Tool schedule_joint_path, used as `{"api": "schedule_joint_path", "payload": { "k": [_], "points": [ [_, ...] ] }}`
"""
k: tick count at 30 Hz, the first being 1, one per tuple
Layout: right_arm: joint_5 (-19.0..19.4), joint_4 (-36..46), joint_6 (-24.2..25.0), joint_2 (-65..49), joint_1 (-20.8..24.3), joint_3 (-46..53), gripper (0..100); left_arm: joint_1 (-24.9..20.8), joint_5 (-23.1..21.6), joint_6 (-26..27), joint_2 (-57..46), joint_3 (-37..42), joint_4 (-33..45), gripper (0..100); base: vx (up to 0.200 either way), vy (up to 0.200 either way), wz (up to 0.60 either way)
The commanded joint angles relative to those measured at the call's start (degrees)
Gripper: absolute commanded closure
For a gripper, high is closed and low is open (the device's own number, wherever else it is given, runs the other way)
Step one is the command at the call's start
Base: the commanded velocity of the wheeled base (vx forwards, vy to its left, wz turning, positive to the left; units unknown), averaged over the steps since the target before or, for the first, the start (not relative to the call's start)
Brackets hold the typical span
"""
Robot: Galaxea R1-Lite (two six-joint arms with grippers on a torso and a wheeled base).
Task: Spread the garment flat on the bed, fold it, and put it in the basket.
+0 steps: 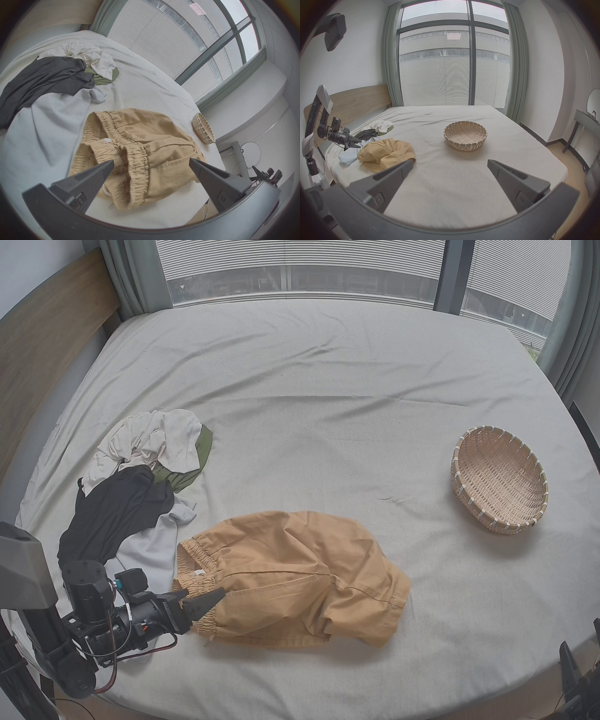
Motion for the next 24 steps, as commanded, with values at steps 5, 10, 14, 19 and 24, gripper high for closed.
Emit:
{"api": "schedule_joint_path", "payload": {
  "k": [5, 10, 14, 19, 24],
  "points": [
    [0.0, 0.0, -0.1, -0.9, -0.1, 1.0, 0, -1.8, -0.1, -0.3, 5.6, -3.5, -0.1, 0, 0.0, 0.0, 0.0],
    [0.0, 0.0, -0.1, -0.9, -0.1, 1.0, 0, -3.4, -0.1, -1.6, 5.1, -4.9, -0.2, 0, 0.0, 0.0, 0.0],
    [0.0, 0.0, -0.1, -0.9, -0.1, 1.0, 0, -5.4, 0.0, -4.0, 1.2, -5.2, -0.1, 0, 0.0, 0.0, 0.0],
    [0.0, 0.0, 0.0, -0.9, 0.0, 1.0, 0, -7.5, 0.0, -6.3, -3.6, -5.5, -0.1, 0, 0.0, 0.0, 0.0],
    [0.0, 0.0, 0.0, -0.9, -0.1, 1.0, 0, -7.6, -0.1, -6.8, -3.4, -4.9, -0.1, 0, 0.0, 0.0, 0.0]
  ]
}}
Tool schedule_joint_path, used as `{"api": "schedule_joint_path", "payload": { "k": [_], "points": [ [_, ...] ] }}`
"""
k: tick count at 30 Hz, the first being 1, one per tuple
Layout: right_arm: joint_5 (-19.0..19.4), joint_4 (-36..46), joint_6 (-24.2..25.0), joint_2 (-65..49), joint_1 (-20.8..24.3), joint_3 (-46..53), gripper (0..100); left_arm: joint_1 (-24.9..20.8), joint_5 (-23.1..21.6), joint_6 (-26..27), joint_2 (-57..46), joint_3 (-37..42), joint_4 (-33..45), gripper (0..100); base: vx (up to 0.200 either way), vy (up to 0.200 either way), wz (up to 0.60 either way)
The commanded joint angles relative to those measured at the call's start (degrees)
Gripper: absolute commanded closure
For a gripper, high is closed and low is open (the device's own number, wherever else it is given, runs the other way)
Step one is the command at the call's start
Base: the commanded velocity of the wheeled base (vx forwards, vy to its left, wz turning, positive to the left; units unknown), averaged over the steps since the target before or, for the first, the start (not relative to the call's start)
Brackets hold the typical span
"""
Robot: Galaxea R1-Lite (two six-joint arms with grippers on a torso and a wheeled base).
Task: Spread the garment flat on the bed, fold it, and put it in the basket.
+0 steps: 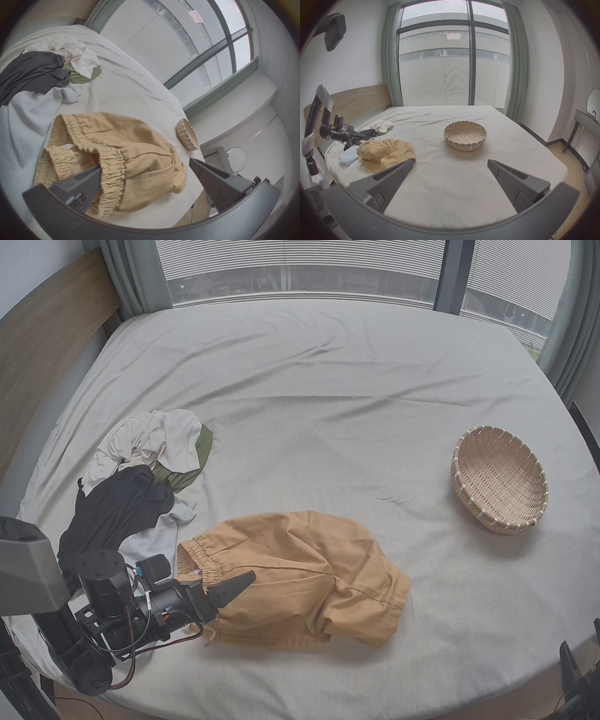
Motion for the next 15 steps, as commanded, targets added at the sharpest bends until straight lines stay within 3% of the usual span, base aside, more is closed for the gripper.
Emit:
{"api": "schedule_joint_path", "payload": {
  "k": [1, 15],
  "points": [
    [0.0, 0.0, 0.0, -0.9, 0.0, 1.0, 0, -0.5, 0.0, 0.0, -1.0, 0.5, 0.0, 0, 0.0, 0.0, 0.0],
    [0.0, 0.0, 0.0, -0.9, 0.0, 1.0, 0, -2.6, 0.3, 0.6, 6.2, -3.8, 0.0, 0, 0.0, 0.0, 0.0]
  ]
}}
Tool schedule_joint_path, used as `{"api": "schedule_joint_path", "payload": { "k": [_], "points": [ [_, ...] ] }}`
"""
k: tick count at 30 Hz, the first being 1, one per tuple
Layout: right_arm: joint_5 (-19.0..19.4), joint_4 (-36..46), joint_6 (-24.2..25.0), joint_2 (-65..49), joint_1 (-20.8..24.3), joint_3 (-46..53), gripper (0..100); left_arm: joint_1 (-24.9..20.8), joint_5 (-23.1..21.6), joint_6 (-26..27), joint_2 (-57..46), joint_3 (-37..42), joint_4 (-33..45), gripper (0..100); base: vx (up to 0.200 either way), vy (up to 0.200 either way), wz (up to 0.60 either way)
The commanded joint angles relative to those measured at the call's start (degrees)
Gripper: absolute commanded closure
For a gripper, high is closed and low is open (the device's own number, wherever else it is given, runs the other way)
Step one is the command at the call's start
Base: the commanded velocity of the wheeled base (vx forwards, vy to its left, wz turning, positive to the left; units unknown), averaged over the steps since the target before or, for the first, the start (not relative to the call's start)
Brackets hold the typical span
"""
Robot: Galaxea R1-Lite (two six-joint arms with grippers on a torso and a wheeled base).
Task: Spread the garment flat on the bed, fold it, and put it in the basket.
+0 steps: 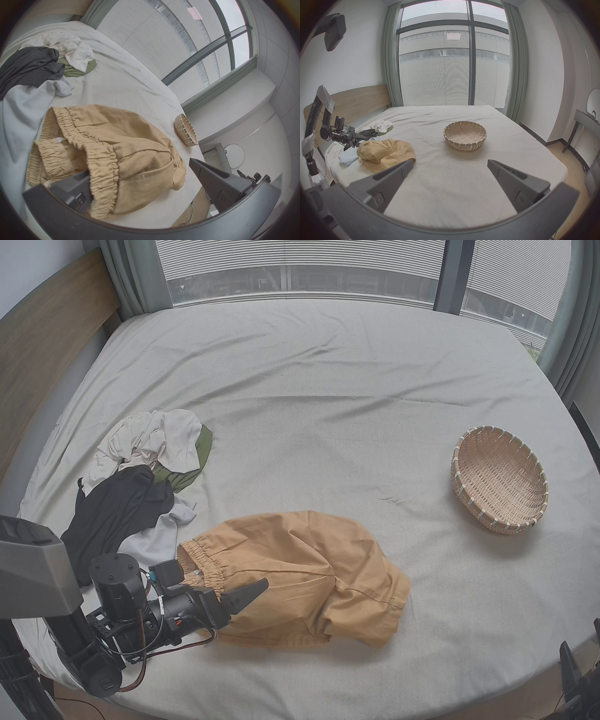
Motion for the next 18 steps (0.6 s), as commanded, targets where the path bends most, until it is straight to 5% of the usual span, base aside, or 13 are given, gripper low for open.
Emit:
{"api": "schedule_joint_path", "payload": {
  "k": [1, 5, 6, 18],
  "points": [
    [0.0, 0.0, 0.0, -0.9, 0.0, 1.0, 0, -0.3, 0.3, -0.1, 2.5, -2.4, 0.0, 0, 0.0, 0.0, 0.0],
    [0.0, 0.0, 0.0, -0.9, 0.1, 1.0, 0, 0.0, 0.5, -0.2, 2.5, -2.8, 0.0, 0, 0.0, 0.0, 0.0],
    [0.0, 0.0, 0.0, -0.9, 0.0, 1.0, 0, 0.0, 0.5, -0.2, 2.5, -2.7, 0.0, 100, 0.0, 0.0, 0.0],
    [0.0, -0.1, 0.0, -0.9, 0.1, 1.0, 0, 1.9, 0.7, 0.0, -0.4, -3.3, -0.1, 100, 0.0, 0.0, 0.0]
  ]
}}
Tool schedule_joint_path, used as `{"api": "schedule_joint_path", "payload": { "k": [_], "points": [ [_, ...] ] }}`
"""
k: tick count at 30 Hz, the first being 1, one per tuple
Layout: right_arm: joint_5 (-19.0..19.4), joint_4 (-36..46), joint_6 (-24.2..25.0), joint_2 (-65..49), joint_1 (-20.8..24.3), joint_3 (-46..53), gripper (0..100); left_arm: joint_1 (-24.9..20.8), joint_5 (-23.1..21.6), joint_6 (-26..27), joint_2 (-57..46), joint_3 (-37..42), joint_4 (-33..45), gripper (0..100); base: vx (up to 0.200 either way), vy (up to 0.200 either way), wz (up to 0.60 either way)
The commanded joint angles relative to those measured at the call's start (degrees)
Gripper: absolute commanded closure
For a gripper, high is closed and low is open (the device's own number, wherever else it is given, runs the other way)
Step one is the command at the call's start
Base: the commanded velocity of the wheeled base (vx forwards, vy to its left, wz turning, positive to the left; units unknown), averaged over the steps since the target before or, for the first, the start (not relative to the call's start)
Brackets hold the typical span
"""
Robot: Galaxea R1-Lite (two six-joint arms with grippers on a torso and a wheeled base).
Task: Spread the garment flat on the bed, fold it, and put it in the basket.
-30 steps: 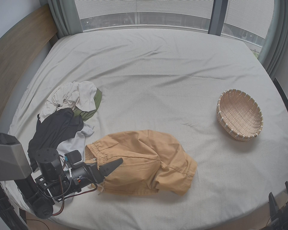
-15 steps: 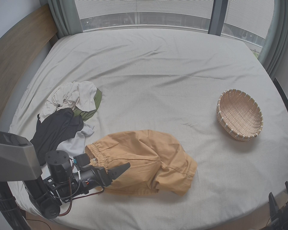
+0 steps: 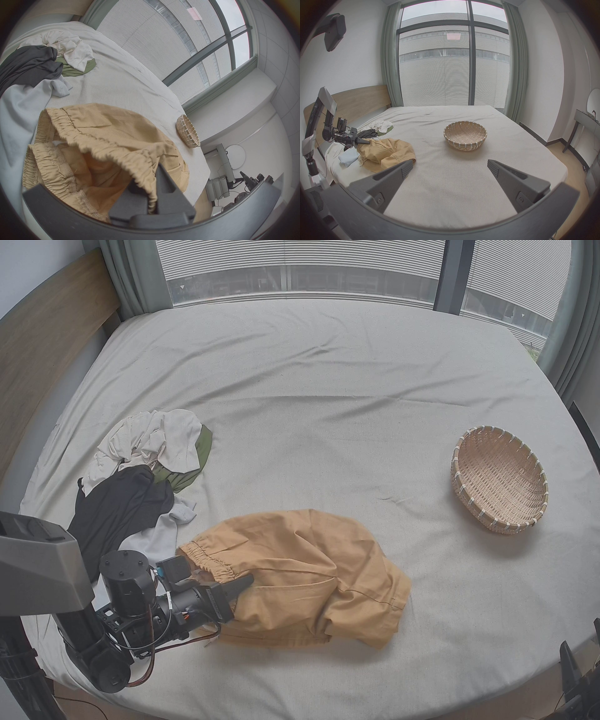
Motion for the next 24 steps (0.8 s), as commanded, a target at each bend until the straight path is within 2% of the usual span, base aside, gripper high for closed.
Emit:
{"api": "schedule_joint_path", "payload": {
  "k": [1, 4, 6, 9, 10, 11, 14, 15, 16, 17, 18, 19, 21, 24],
  "points": [
    [0.1, 0.1, -0.2, -0.9, 0.0, 1.0, 0, 2.9, 0.0, -0.3, -3.7, -1.7, 0.1, 100, 0.0, 0.0, 0.0],
    [0.2, -1.7, -0.5, -0.9, 0.0, 0.9, 0, 4.6, 0.1, -0.3, -4.8, -3.5, 0.1, 100, 0.0, 0.0, 0.0],
    [1.2, -7.7, -0.6, -0.8, -0.3, -1.7, 0, 4.8, 0.4, -0.2, -6.6, -4.3, 0.1, 100, 0.0, 0.0, 0.0],
    [2.8, -7.2, -0.6, 1.1, -0.4, -5.3, 0, 4.9, 0.5, -0.3, -7.6, -5.1, 0.1, 100, 0.0, 0.0, 0.0],
    [6.5, -5.1, 0.1, 5.9, 0.7, -8.1, 0, 5.2, 0.5, -0.4, -7.9, -6.4, 0.1, 100, 0.0, 0.0, 0.0],
    [7.9, -4.3, 0.9, 7.4, 1.7, -8.4, 0, 5.3, 0.5, -0.4, -8.0, -6.4, 0.1, 100, 0.0, 0.0, 0.0],
    [15.5, -2.5, 10.2, 13.8, 7.1, -9.2, 0, 5.7, 0.5, -0.3, -8.0, -6.8, 0.1, 100, 0.0, 0.0, 0.0],
    [15.5, -2.5, 10.2, 13.8, 7.1, -9.2, 0, 5.7, 0.5, -0.3, -8.0, -6.8, 0.1, 100, 0.0, 0.0, 0.0],
    [20.8, -2.4, 17.4, 16.5, 10.9, -10.1, 0, 5.7, 0.6, -0.3, -8.0, -7.2, 0.1, 100, 0.0, 0.0, 0.0],
    [23.3, -2.8, 24.6, 19.4, 13.8, -11.0, 0, 5.7, 0.6, -0.3, -8.1, -7.6, 0.1, 100, 0.0, 0.0, 0.0],
    [23.8, -3.2, 27.4, 21.8, 15.1, -11.8, 0, 5.8, 0.6, -0.3, -8.0, -7.7, 0.1, 100, 0.0, 0.0, 0.0],
    [23.8, -3.2, 27.4, 21.8, 15.1, -11.8, 0, 5.8, 0.6, -0.3, -8.0, -7.7, 0.1, 100, 0.0, 0.0, 0.0],
    [23.9, -5.6, 28.3, 29.2, 17.4, -12.2, 0, 6.1, 0.6, -0.1, -7.7, -7.6, 0.1, 100, 0.0, 0.0, 0.0],
    [23.9, -10.0, 28.3, 36.8, 17.6, -12.1, 0, 6.0, 0.6, -0.2, -7.4, -7.8, 0.1, 100, 0.0, 0.0, 0.0]
  ]
}}
